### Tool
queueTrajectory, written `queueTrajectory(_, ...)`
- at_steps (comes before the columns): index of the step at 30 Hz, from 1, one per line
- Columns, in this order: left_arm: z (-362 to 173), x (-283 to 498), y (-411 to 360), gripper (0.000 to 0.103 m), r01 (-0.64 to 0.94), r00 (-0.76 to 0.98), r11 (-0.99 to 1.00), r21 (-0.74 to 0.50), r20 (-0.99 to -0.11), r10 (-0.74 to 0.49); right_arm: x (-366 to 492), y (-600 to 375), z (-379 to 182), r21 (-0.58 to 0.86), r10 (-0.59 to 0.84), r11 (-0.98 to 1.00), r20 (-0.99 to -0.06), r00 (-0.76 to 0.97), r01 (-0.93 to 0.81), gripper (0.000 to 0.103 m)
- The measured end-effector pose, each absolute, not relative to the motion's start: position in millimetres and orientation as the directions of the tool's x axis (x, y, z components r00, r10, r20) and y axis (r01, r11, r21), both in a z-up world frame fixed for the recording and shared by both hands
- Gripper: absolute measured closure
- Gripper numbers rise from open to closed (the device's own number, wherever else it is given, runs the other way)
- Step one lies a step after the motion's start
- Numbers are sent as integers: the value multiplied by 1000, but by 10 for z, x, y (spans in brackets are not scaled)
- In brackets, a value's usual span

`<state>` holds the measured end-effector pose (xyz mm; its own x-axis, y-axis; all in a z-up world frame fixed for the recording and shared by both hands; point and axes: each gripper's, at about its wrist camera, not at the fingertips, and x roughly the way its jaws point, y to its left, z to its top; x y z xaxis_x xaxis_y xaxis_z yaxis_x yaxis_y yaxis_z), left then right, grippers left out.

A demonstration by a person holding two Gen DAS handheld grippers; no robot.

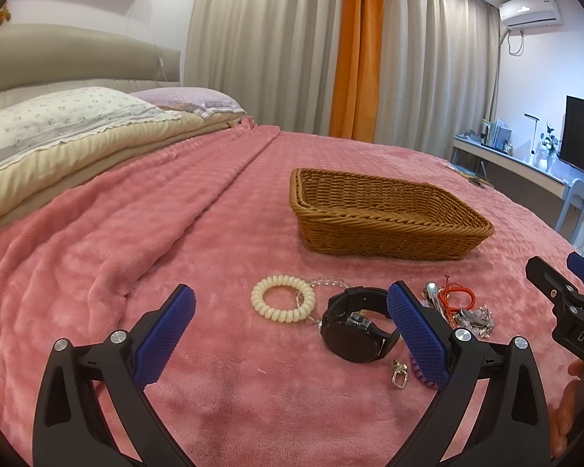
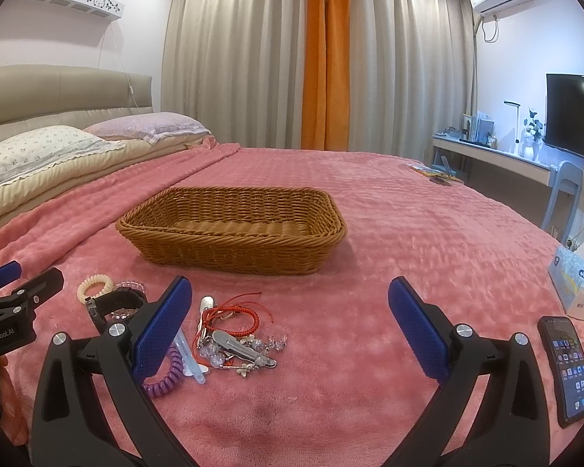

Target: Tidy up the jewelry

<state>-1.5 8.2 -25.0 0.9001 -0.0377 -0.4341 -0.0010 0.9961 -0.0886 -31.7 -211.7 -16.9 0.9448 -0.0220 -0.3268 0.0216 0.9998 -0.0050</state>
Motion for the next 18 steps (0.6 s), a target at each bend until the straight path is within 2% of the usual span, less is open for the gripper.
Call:
queueTrajectory(14, -274, -21, 80, 7, -4, 896, 995, -99, -443, -41, -295, -2114, -192, -18, -29, 1000, -342, 939, 24, 6)
queueTrajectory(18, -244, 16, 227, 7, -16, 866, 988, -155, -497, -64, -261, -2128, -186, -25, -29, 999, -373, 928, 21, 7)
